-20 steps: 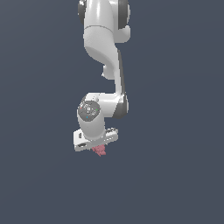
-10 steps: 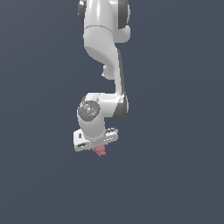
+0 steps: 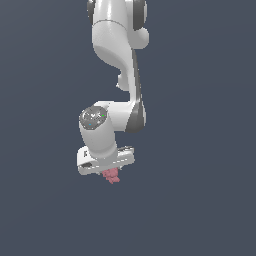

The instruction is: Pick up the object and move it to a goal position.

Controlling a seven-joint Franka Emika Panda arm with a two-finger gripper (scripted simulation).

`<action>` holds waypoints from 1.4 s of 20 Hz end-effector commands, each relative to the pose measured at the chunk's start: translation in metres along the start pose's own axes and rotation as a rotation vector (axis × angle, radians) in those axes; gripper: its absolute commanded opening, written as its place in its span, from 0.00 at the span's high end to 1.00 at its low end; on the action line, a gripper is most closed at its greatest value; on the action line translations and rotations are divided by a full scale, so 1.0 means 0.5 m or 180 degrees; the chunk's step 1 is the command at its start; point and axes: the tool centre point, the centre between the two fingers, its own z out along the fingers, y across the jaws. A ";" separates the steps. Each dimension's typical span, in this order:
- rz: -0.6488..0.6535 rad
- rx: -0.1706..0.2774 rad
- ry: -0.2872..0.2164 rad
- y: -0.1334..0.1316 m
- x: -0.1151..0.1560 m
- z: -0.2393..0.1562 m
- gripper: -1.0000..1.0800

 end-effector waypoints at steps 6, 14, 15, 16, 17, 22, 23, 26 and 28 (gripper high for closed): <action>0.0377 0.0081 0.0792 0.062 0.111 -0.189 1.00; 0.0841 0.0178 0.1763 0.157 0.168 -0.442 1.00; 0.0896 0.0189 0.1878 0.169 0.168 -0.473 1.00; 0.0949 0.0199 0.1986 0.181 0.167 -0.502 1.00; 0.0998 0.0209 0.2088 0.192 0.165 -0.529 1.00; 0.1206 0.0253 0.2519 0.239 0.145 -0.640 1.00; 0.1241 0.0260 0.2592 0.246 0.139 -0.658 1.00; 0.1336 0.0283 0.2789 0.268 0.122 -0.707 1.00; 0.1391 0.0298 0.2904 0.280 0.110 -0.735 1.00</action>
